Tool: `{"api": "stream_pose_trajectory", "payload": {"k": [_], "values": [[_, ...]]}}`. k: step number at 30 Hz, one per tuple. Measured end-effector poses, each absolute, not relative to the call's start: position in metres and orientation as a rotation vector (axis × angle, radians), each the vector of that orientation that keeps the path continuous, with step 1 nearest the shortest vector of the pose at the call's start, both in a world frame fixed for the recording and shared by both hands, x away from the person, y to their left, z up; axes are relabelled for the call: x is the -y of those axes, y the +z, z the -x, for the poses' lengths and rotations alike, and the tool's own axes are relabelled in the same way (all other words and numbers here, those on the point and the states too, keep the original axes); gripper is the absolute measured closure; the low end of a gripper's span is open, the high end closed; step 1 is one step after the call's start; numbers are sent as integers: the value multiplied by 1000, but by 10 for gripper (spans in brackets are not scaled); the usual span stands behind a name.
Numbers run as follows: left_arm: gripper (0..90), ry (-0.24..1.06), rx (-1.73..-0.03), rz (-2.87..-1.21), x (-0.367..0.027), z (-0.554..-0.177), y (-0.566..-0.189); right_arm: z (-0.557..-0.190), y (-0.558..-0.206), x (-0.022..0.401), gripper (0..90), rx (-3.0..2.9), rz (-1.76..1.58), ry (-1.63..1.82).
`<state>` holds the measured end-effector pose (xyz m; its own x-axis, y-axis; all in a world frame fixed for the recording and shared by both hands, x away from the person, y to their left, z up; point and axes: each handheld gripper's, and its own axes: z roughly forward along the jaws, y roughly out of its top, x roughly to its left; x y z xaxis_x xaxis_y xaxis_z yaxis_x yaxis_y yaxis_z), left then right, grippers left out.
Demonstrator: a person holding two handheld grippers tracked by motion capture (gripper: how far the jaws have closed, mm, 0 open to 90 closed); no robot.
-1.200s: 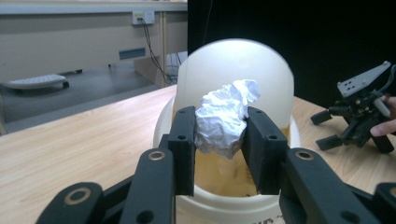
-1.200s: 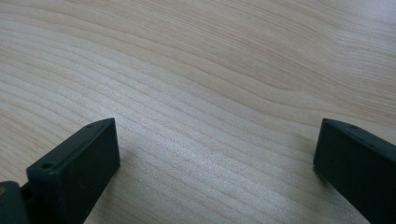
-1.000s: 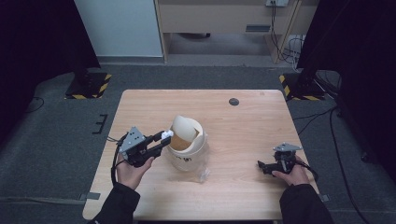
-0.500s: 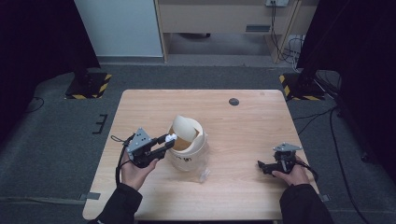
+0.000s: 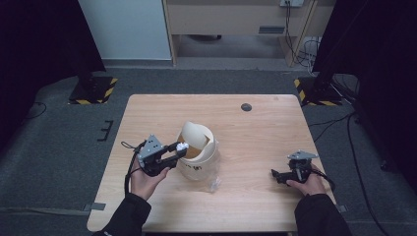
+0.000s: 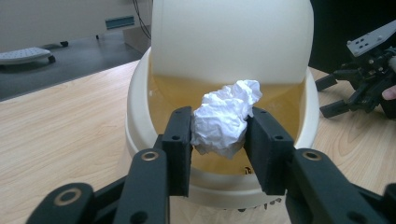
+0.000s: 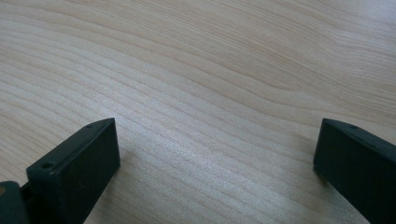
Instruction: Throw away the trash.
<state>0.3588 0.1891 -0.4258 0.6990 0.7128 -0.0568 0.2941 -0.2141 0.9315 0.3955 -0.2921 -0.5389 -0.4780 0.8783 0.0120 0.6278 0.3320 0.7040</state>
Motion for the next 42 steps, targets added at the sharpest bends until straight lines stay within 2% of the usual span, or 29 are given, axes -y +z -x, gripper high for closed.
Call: {"api": "stream_pose_trajectory", "payload": {"k": [9,21,29,42], "values": [[505,478,-791,-1786,-189,-359,-427,-395,-539,292,8,-2231,-1334,928],[472,501,-803,-1735,-205,-351,-422,-395,-539,292,7,-2234,-1330,930],[441,519,-882,-1725,-224,-352,-433,-395,-539,292,8,-2233,-1331,931],[308,560,-1080,-1813,-252,-367,-469,-395,-539,292,8,-2238,-1324,932]]}}
